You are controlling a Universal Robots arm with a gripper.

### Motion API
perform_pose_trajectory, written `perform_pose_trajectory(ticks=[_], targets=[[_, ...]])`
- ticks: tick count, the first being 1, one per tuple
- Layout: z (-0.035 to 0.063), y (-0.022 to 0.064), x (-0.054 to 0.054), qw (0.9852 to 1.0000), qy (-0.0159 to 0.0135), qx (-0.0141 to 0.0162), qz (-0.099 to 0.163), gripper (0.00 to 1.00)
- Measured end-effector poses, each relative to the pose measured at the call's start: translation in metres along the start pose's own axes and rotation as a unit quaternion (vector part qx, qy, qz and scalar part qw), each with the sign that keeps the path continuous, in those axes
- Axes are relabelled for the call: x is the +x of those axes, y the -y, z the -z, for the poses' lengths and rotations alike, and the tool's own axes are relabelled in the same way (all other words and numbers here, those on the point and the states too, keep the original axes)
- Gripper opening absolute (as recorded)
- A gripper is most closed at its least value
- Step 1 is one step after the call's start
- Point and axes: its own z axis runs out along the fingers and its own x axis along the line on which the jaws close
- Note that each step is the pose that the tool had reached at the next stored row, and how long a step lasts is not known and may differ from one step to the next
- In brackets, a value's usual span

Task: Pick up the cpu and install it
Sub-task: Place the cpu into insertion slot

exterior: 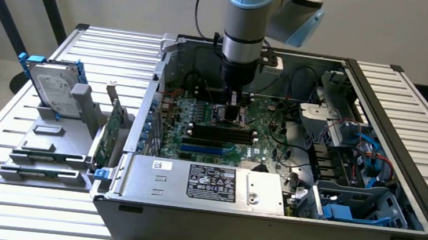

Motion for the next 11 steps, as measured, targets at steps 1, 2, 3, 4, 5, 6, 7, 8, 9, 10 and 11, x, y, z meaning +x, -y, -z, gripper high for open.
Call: perform_pose_trajectory(ticks=[1,2,3,4,5,6,7,8,9,10,11], targets=[[0.0008,0.0000,0.0000,1.0000,0.0000,0.0000,0.000,0.62],[0.0018,0.0000,0.0000,1.0000,0.0000,0.0000,0.000,0.62],[0.0027,-0.0001,0.0001,1.0000,0.0000,0.0000,0.000,0.62],[0.0037,-0.0001,0.0001,1.0000,0.0000,0.0000,0.000,0.62],[0.0046,0.0000,0.0001,1.0000,-0.0001,-0.0001,0.000,0.62],[0.0055,0.0000,0.0001,1.0000,-0.0002,0.0000,0.000,0.62],[0.0062,0.0001,0.0001,1.0000,-0.0003,0.0001,0.000,0.62],[0.0071,0.0003,0.0001,1.0000,-0.0005,0.0002,0.000,0.62],[0.0080,0.0006,0.0000,1.0000,-0.0008,0.0004,0.000,0.62],[0.0086,0.0010,0.0000,1.0000,-0.0013,0.0007,0.000,0.62],[0.0093,0.0014,0.0000,1.0000,-0.0017,0.0011,0.000,0.62]])
